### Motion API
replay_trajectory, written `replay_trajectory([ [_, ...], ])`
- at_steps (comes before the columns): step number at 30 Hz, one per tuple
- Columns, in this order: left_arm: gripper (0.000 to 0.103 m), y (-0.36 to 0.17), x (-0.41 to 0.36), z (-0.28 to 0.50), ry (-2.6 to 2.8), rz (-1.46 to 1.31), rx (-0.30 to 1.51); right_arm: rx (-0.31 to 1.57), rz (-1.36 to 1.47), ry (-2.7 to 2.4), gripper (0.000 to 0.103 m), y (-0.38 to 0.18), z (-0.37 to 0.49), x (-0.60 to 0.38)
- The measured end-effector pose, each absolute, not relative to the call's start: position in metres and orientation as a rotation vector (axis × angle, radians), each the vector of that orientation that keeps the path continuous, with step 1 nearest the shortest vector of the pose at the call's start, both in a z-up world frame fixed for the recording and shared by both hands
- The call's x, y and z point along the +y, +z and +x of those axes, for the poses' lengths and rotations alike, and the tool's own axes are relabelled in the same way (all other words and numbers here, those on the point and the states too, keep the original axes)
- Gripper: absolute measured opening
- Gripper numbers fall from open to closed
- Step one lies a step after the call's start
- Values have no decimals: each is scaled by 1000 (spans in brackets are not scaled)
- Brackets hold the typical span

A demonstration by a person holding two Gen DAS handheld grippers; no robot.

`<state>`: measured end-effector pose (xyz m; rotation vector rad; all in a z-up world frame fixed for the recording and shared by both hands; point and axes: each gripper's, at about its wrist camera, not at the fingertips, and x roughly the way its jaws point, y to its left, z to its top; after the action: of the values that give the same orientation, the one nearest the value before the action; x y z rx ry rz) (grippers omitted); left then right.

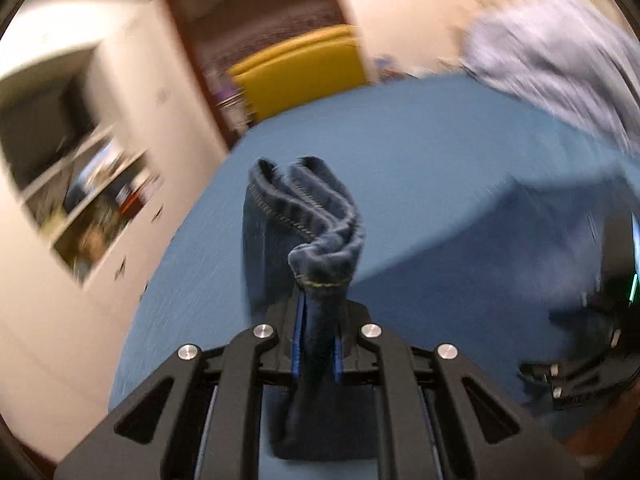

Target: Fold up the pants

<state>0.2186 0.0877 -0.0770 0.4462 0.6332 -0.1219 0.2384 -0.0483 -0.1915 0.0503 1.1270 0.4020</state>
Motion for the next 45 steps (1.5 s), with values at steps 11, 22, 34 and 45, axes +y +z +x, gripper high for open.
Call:
replay_trajectory([
  [11,62,-229,-22,173,-84,814,579,1212,776,555,86,-191,273,-133],
  [22,20,-234,-11,168,-186,803,633,1355,782,614,86,-210,314,-79],
  [34,10,-207,5,172,-195,733,679,1476,759,651,86,-222,326,-39],
  [45,10,-203,-1,146,-201,682,625,1419,703,649,46,-214,355,-23],
])
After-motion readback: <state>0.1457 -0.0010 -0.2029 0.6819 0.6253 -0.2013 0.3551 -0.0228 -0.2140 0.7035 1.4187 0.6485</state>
